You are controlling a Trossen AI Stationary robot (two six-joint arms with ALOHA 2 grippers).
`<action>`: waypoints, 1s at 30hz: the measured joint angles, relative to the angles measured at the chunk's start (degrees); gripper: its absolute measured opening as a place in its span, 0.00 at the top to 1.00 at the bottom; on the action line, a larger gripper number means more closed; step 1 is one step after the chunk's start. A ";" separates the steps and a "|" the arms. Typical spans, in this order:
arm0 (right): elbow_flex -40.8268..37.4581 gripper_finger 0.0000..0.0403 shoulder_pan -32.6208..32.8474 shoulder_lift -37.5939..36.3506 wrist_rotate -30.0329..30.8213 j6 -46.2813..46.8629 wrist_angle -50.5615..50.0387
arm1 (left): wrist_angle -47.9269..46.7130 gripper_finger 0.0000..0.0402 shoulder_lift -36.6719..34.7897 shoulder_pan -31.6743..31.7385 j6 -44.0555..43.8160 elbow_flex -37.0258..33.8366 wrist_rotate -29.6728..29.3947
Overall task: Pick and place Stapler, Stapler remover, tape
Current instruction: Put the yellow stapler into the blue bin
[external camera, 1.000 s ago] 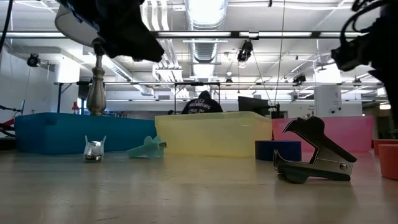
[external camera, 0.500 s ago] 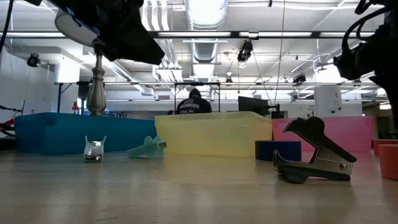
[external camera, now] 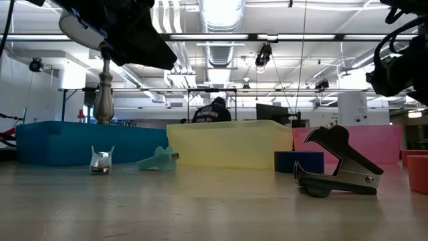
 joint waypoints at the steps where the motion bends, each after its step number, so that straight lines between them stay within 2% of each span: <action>1: -0.37 0.65 0.03 0.00 -0.49 0.27 0.41 | 0.00 0.59 0.00 0.00 0.00 0.00 -0.01; 11: -3.75 0.70 0.01 0.00 -2.34 0.19 5.52 | -0.01 0.59 0.00 0.02 0.04 0.00 -0.46; 22: -5.97 0.84 -0.19 -0.15 -3.49 -0.01 9.40 | -0.01 0.59 0.00 0.02 -0.04 0.00 -0.46; 30: -5.97 0.83 -0.19 -0.13 -3.73 -0.01 9.56 | 0.00 0.59 0.00 0.02 -0.16 0.00 -0.44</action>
